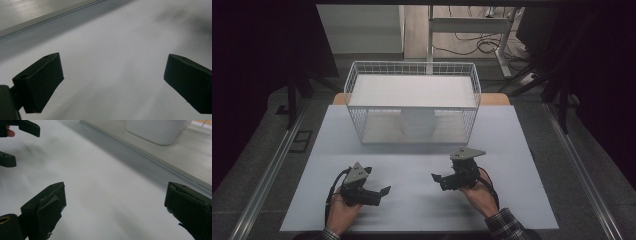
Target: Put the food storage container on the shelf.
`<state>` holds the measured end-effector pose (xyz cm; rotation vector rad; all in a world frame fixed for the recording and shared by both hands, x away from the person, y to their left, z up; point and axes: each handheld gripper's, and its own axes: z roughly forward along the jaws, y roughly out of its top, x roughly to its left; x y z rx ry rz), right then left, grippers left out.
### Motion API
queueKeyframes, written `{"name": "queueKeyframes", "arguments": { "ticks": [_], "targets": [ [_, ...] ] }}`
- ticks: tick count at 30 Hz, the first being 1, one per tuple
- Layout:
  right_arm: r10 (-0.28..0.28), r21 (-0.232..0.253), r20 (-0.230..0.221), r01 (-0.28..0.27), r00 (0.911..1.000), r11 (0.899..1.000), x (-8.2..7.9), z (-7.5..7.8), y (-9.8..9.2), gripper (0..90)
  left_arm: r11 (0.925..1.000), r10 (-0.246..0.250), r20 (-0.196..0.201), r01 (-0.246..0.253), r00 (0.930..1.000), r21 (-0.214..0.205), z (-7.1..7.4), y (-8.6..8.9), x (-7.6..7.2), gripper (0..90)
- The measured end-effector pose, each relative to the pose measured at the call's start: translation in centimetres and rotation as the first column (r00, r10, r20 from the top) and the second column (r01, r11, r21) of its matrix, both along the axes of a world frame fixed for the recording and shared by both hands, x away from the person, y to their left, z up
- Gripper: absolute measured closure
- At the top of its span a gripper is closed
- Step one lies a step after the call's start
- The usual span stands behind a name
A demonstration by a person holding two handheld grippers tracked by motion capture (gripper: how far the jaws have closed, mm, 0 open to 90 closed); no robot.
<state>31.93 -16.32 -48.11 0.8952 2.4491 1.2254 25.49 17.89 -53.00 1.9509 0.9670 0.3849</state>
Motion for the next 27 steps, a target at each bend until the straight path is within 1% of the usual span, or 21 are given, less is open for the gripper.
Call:
{"name": "queueKeyframes", "arguments": {
  "ticks": [5,10,15,19,27],
  "targets": [
    [-0.006,-0.007,0.002,0.006,1.0000,1.000,-0.5,0.1,-0.8,1.2,0.9999,0.002,-0.004,-0.002,1.0000,0.010,0.2,0.2,-0.1,2.1],
    [-0.020,0.001,0.005,0.020,0.9998,1.000,-1.2,0.3,-1.9,0.0,0.9999,0.012,-0.007,-0.012,0.9999,0.007,0.4,0.9,-0.2,2.1],
    [-0.046,0.007,0.002,0.046,0.9989,0.999,-2.0,0.4,-3.5,0.0,0.9995,0.032,-0.006,-0.032,0.9995,0.005,0.7,1.8,-0.6,2.1],
    [-0.061,0.011,0.007,0.061,0.9981,0.998,-2.5,0.5,-4.3,0.0,0.9989,0.046,-0.001,-0.046,0.9989,0.000,0.9,2.4,-1.0,2.2],
    [-0.094,-0.002,0.019,0.094,0.9954,0.996,-3.5,0.5,-5.9,0.0,0.9970,0.078,0.007,-0.078,0.9970,-0.002,1.1,3.6,-1.8,2.2]
  ]
}}
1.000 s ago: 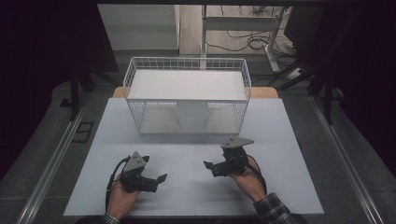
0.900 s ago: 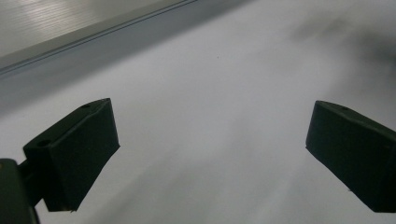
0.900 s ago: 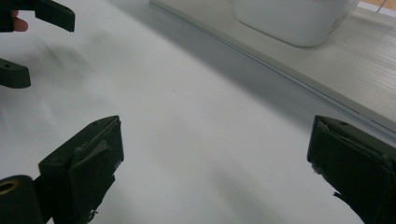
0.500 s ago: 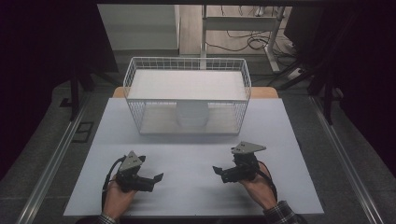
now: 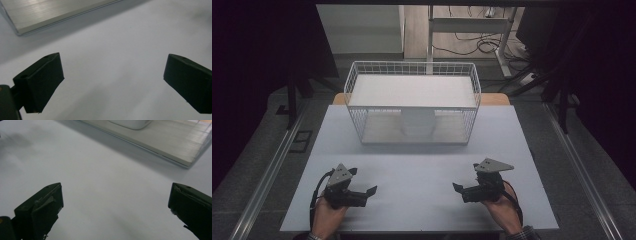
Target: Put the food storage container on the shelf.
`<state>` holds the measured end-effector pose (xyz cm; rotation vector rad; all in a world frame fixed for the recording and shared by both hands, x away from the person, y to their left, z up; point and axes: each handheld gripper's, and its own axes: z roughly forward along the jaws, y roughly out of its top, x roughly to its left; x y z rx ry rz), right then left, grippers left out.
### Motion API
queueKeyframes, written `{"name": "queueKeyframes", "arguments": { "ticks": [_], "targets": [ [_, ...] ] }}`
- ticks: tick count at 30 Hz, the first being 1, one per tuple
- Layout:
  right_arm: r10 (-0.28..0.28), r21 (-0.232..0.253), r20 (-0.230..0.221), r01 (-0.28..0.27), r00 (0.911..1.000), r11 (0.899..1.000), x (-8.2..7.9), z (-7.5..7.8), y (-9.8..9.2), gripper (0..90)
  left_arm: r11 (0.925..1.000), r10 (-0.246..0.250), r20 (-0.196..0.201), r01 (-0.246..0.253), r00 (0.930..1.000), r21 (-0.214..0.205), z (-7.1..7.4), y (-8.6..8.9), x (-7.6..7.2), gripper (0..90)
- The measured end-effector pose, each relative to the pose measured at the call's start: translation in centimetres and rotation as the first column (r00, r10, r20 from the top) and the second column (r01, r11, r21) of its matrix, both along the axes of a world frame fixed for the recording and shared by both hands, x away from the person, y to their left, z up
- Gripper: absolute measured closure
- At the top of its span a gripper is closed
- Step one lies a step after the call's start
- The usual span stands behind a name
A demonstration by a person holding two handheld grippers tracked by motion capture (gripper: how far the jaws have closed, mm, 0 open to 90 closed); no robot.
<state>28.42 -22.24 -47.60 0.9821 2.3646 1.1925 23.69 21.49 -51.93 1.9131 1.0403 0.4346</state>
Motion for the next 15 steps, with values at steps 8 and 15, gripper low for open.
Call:
{"name": "queueKeyframes", "arguments": {
  "ticks": [8,15],
  "targets": [
    [-0.042,0.005,0.013,0.041,0.9991,0.999,-0.9,0.1,-1.7,0.0,0.9997,0.023,0.001,-0.023,0.9997,-0.002,0.0,1.1,-0.9,1.9],
    [-0.081,0.008,0.018,0.080,0.9966,0.997,-1.5,0.1,-3.1,0.0,0.9990,0.045,0.008,-0.045,0.9989,-0.006,-0.1,2.0,-1.5,1.2]
  ]
}}
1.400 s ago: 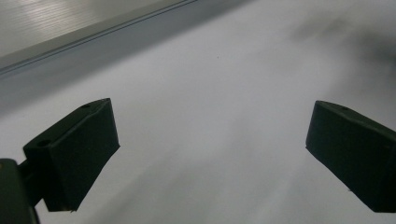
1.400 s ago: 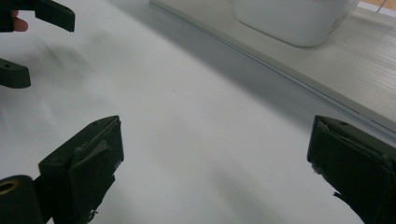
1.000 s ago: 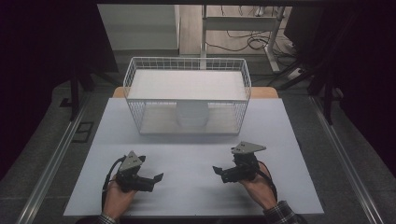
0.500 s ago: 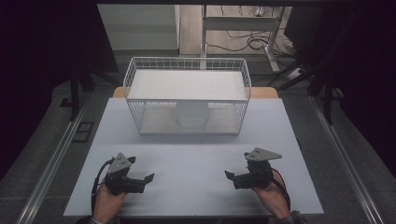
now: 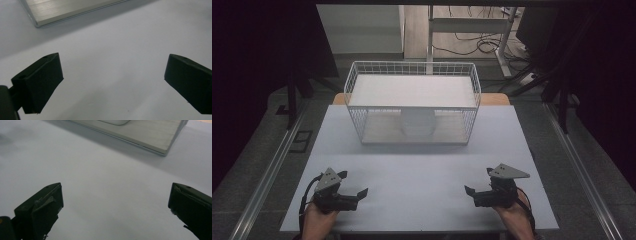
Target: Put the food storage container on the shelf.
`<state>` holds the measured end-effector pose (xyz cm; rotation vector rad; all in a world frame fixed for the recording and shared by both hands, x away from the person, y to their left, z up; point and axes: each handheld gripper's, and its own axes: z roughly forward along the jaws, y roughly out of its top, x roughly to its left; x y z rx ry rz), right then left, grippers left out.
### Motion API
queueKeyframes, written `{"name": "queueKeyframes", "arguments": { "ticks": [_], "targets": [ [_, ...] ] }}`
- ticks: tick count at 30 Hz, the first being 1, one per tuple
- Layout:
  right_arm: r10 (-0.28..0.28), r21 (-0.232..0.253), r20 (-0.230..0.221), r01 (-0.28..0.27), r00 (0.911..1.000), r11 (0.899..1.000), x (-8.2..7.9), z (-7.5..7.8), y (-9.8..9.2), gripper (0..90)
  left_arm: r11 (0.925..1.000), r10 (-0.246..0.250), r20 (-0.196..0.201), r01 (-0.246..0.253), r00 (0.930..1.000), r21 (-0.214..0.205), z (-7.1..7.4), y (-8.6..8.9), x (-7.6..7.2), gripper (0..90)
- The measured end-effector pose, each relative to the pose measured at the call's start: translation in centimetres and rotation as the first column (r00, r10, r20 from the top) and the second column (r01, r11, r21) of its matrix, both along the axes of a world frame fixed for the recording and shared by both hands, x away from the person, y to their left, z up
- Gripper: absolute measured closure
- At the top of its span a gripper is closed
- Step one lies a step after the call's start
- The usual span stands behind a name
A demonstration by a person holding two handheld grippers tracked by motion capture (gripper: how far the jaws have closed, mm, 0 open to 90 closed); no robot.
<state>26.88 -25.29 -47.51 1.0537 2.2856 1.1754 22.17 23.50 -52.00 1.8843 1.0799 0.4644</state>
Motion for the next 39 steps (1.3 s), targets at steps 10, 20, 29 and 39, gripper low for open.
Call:
{"name": "queueKeyframes", "arguments": {
  "ticks": [10,20,29,39],
  "targets": [
    [-0.053,0.007,-0.002,0.053,0.9986,0.999,-1.0,-0.4,-1.8,0.0,0.9994,0.035,0.007,-0.035,0.9994,-0.003,0.0,1.3,-1.0,1.1],
    [-0.088,-0.020,-0.018,0.087,0.9960,0.996,-2.1,-1.5,-3.1,0.0,0.9987,0.051,-0.013,-0.051,0.9986,0.000,-0.5,2.0,-2.0,0.8],
    [-0.105,-0.029,-0.050,0.103,0.9932,0.994,-2.5,-2.3,-3.7,0.0,0.9987,0.051,-0.046,-0.051,0.9976,0.006,-0.9,2.0,-2.2,0.9],
    [-0.101,-0.037,-0.073,0.098,0.9922,0.994,-2.3,-2.5,-3.6,0.9,0.9982,0.060,-0.065,-0.060,0.9961,0.001,-1.0,2.1,-2.1,1.4]
  ]
}}
